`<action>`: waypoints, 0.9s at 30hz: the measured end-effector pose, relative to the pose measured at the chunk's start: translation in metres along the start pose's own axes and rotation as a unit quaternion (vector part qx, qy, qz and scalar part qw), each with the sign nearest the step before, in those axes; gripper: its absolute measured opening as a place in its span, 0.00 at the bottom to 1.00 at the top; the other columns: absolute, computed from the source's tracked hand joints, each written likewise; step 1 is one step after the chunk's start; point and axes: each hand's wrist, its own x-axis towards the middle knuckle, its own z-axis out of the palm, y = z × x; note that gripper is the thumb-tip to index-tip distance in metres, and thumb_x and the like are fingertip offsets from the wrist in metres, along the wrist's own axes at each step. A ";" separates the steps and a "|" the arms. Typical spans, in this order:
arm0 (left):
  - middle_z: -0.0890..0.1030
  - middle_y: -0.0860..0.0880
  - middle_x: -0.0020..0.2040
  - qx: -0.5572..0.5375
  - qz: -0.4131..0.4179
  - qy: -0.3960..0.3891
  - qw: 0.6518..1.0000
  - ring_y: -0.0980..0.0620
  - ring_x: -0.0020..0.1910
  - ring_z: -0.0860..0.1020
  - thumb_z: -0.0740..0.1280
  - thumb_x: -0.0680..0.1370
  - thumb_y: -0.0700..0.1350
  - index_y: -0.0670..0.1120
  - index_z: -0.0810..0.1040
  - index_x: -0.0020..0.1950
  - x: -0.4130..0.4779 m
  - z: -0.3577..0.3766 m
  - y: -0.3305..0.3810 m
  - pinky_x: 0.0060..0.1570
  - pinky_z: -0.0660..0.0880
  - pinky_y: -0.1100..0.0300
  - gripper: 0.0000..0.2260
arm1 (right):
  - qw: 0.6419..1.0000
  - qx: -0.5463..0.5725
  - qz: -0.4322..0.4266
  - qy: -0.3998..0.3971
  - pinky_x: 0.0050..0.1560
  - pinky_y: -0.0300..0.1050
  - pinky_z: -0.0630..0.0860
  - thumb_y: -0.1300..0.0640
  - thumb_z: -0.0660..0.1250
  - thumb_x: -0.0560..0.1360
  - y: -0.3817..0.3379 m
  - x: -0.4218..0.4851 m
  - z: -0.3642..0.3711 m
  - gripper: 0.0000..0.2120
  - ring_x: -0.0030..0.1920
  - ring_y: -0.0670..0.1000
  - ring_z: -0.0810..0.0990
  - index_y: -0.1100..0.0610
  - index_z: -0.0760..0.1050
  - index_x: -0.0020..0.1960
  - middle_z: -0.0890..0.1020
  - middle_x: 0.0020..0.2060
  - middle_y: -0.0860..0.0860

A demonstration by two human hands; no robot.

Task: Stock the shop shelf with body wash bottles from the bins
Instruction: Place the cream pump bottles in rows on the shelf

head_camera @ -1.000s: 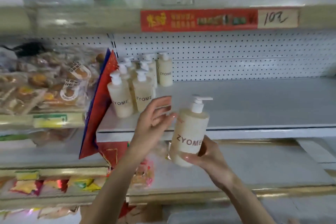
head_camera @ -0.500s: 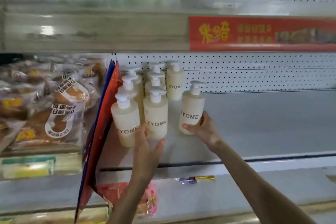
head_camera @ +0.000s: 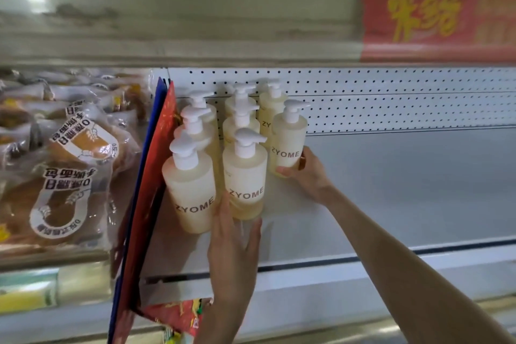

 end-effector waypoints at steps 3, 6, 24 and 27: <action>0.68 0.53 0.72 -0.003 0.002 0.002 1.000 0.49 0.67 0.72 0.63 0.75 0.58 0.55 0.56 0.76 -0.001 0.000 0.001 0.61 0.72 0.51 0.32 | 1.000 -0.012 -0.004 0.009 0.56 0.46 0.75 0.53 0.78 0.66 0.001 -0.001 0.001 0.31 0.55 0.49 0.77 0.52 0.66 0.64 0.78 0.54 0.46; 0.68 0.54 0.72 -0.002 0.008 0.005 1.000 0.49 0.67 0.72 0.63 0.75 0.57 0.57 0.56 0.76 -0.002 0.000 0.000 0.60 0.73 0.51 0.31 | 1.000 -0.024 -0.002 0.004 0.58 0.49 0.75 0.51 0.77 0.66 0.002 -0.001 -0.001 0.31 0.56 0.49 0.77 0.51 0.67 0.63 0.78 0.55 0.46; 0.70 0.54 0.70 -0.003 0.019 0.029 0.999 0.50 0.67 0.72 0.63 0.75 0.56 0.52 0.61 0.75 -0.001 0.000 -0.003 0.60 0.69 0.60 0.29 | 0.999 -0.046 -0.004 -0.011 0.58 0.48 0.74 0.50 0.76 0.68 -0.002 -0.014 0.000 0.32 0.57 0.50 0.76 0.53 0.66 0.67 0.78 0.57 0.48; 0.71 0.53 0.70 -0.004 0.019 0.036 0.999 0.50 0.67 0.73 0.64 0.75 0.56 0.52 0.62 0.75 -0.001 0.001 -0.004 0.61 0.70 0.58 0.29 | 0.999 -0.045 -0.004 -0.015 0.58 0.47 0.73 0.51 0.75 0.68 -0.003 -0.014 0.000 0.31 0.57 0.49 0.76 0.53 0.66 0.67 0.78 0.56 0.47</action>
